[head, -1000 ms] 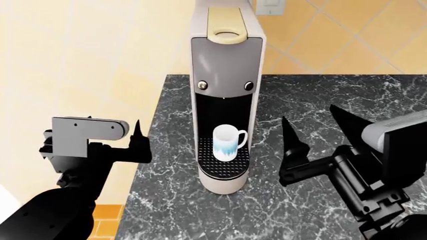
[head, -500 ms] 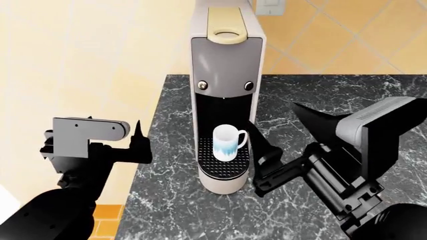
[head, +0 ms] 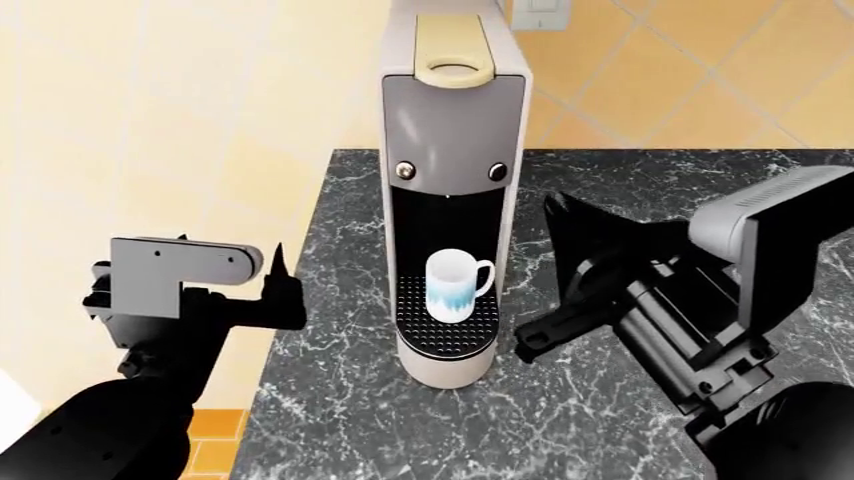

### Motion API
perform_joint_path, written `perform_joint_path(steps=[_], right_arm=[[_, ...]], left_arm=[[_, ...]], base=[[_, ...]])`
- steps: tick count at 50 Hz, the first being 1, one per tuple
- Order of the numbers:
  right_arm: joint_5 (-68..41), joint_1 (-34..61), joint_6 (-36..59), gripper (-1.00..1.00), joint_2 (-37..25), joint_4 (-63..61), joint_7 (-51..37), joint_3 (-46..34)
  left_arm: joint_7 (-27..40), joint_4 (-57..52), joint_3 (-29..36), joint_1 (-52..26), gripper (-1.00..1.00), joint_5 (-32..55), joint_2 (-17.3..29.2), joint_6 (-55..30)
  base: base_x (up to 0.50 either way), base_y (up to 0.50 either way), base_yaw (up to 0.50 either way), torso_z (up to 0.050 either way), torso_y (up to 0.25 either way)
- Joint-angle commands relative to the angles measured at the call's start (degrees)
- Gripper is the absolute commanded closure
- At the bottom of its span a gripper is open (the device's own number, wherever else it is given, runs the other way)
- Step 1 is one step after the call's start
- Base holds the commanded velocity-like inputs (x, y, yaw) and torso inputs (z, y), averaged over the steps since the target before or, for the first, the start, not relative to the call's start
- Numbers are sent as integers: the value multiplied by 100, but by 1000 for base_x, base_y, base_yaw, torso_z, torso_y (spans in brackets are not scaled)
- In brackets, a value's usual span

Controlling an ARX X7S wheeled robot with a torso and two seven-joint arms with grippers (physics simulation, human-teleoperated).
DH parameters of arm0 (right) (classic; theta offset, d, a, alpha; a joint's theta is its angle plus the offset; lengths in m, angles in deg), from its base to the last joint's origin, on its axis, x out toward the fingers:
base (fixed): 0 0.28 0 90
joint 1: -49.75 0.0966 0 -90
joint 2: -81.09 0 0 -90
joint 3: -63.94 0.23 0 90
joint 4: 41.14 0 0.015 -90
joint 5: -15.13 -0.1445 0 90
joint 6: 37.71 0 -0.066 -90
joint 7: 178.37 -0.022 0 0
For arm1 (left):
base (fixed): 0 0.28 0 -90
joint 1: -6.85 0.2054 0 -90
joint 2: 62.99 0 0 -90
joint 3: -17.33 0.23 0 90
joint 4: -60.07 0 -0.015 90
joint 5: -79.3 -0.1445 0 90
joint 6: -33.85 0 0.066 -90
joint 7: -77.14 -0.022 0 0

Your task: Press the button on the coffee machine to serve coffee.

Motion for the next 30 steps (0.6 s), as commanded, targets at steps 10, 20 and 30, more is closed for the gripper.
perform_joint_path(steps=[10,20,30], right_arm=[[333,315,-135,100,-4,272,-127,-207],[730,378,-406,100,112,561,88,-574],[835,464,-473,100,111,740,238,-793]], left_arm=[[40,58,114,-19,-100,-31,-21,44],[-27,41,-1,22,-100,45,83,70],[7,84,58,16,-100,15,59,99]], base=[[0,0,0,0,0],[0,0,0,0,0],[0,0,0,0,0]])
